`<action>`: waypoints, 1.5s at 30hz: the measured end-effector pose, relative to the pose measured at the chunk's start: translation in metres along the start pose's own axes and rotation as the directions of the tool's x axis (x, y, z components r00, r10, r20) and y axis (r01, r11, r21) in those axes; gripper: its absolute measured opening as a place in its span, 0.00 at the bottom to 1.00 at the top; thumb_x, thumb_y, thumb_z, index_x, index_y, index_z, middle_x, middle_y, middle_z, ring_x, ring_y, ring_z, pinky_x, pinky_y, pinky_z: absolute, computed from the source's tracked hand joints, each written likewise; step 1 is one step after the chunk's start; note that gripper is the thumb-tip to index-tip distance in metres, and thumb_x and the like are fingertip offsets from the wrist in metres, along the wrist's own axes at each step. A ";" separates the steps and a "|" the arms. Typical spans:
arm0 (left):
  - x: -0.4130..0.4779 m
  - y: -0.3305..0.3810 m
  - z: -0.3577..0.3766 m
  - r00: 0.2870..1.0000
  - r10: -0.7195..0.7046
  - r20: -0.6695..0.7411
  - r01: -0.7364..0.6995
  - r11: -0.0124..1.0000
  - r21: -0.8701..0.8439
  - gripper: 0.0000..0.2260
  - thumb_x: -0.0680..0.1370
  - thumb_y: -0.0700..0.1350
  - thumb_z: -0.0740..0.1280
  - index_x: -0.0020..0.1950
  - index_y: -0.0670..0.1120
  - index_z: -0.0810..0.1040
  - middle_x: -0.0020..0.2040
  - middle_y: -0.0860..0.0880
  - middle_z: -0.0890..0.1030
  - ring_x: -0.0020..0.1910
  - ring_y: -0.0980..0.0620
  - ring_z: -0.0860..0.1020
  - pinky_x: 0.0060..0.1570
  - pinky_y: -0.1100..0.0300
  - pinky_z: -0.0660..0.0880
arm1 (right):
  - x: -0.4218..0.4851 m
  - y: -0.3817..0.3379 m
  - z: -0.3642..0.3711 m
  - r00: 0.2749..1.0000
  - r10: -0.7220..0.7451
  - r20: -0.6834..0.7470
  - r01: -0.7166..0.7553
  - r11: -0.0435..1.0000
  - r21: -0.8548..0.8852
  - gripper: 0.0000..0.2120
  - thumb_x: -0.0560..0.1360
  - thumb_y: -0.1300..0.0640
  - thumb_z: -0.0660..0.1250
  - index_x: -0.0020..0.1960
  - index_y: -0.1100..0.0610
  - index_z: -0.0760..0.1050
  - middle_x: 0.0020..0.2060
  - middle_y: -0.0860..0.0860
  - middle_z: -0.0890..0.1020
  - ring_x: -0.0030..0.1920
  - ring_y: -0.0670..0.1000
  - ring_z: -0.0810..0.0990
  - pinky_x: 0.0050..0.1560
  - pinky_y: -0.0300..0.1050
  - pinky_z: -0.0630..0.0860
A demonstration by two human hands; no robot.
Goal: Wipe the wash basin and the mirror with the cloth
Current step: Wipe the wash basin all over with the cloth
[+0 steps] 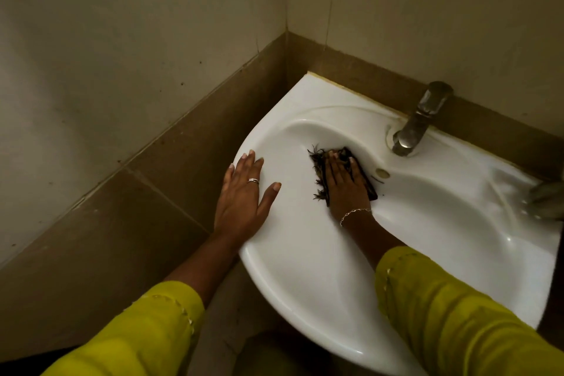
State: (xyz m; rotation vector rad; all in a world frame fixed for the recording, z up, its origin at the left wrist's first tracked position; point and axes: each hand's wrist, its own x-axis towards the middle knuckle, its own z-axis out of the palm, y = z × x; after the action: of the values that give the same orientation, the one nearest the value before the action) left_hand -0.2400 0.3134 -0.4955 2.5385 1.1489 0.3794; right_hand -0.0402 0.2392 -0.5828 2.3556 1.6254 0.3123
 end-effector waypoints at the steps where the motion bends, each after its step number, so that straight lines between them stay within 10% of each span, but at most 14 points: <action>1: 0.001 0.000 0.001 1.000 -0.001 0.000 0.001 1.000 0.005 0.38 0.73 0.67 0.41 0.74 0.43 0.60 0.76 0.44 0.57 0.76 0.50 0.52 0.71 0.61 0.39 | 0.003 -0.003 0.000 1.000 -0.013 -0.002 0.013 0.998 0.054 0.27 0.70 0.59 0.53 0.67 0.65 0.68 0.66 0.60 0.73 0.67 0.57 0.71 0.72 0.55 0.36; 8: 0.002 -0.001 0.001 1.000 0.002 -0.009 -0.002 1.000 -0.005 0.43 0.71 0.70 0.34 0.74 0.44 0.60 0.76 0.45 0.57 0.76 0.51 0.53 0.71 0.61 0.39 | 0.022 -0.031 -0.006 0.989 -0.111 -0.096 0.133 0.956 0.261 0.27 0.73 0.54 0.49 0.69 0.65 0.64 0.67 0.62 0.71 0.67 0.59 0.70 0.71 0.61 0.54; 13: 0.002 -0.001 -0.001 1.000 0.007 -0.008 -0.007 1.000 -0.016 0.43 0.72 0.70 0.34 0.73 0.43 0.61 0.76 0.44 0.59 0.75 0.50 0.54 0.70 0.63 0.38 | 0.016 -0.042 -0.009 0.927 -0.277 -0.252 0.345 0.893 0.288 0.26 0.74 0.53 0.50 0.70 0.62 0.58 0.69 0.60 0.69 0.69 0.58 0.67 0.69 0.55 0.47; 19: 0.003 -0.001 -0.001 1.000 -0.005 -0.017 0.004 1.000 -0.025 0.43 0.72 0.70 0.34 0.74 0.44 0.61 0.76 0.45 0.59 0.75 0.52 0.54 0.70 0.64 0.38 | 0.006 -0.068 -0.030 0.990 0.099 -0.100 -0.009 0.753 0.658 0.31 0.74 0.48 0.46 0.74 0.59 0.53 0.73 0.63 0.58 0.74 0.60 0.51 0.70 0.61 0.50; 22: 0.003 -0.001 -0.001 1.000 -0.001 -0.017 0.000 1.000 -0.019 0.43 0.71 0.71 0.34 0.74 0.44 0.61 0.76 0.45 0.58 0.76 0.52 0.54 0.70 0.64 0.38 | 0.014 -0.073 -0.040 0.960 0.122 0.252 -0.271 0.626 0.731 0.35 0.71 0.41 0.36 0.75 0.53 0.40 0.75 0.58 0.39 0.74 0.59 0.37 0.70 0.64 0.40; 25: 0.003 0.000 -0.001 1.000 0.004 -0.016 -0.004 1.000 -0.017 0.42 0.72 0.70 0.34 0.74 0.44 0.61 0.76 0.45 0.58 0.76 0.51 0.54 0.71 0.63 0.38 | 0.017 -0.078 -0.042 0.950 0.106 0.294 -0.292 0.639 0.712 0.44 0.63 0.34 0.27 0.75 0.51 0.38 0.75 0.56 0.37 0.74 0.58 0.35 0.69 0.66 0.38; 34: 0.003 0.000 0.000 0.999 0.005 -0.040 -0.006 1.000 -0.024 0.33 0.75 0.61 0.44 0.72 0.43 0.63 0.75 0.44 0.61 0.75 0.49 0.56 0.72 0.58 0.43 | -0.031 -0.076 -0.045 0.945 -0.303 0.125 0.060 0.534 0.844 0.38 0.64 0.29 0.29 0.69 0.49 0.31 0.73 0.46 0.36 0.69 0.44 0.31 0.71 0.57 0.34; 45: 0.003 -0.003 0.003 1.000 0.002 -0.031 -0.002 1.000 0.000 0.35 0.74 0.63 0.42 0.73 0.42 0.62 0.75 0.43 0.60 0.75 0.49 0.55 0.73 0.56 0.44 | -0.108 -0.047 -0.068 0.767 -0.571 0.293 0.053 0.512 0.857 0.31 0.73 0.40 0.41 0.74 0.43 0.37 0.74 0.45 0.35 0.70 0.45 0.30 0.69 0.54 0.31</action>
State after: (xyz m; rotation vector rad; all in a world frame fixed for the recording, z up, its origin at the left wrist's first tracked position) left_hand -0.2385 0.3170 -0.4994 2.5425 1.1572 0.4207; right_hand -0.1413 0.1604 -0.5377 2.1602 2.0778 -1.3997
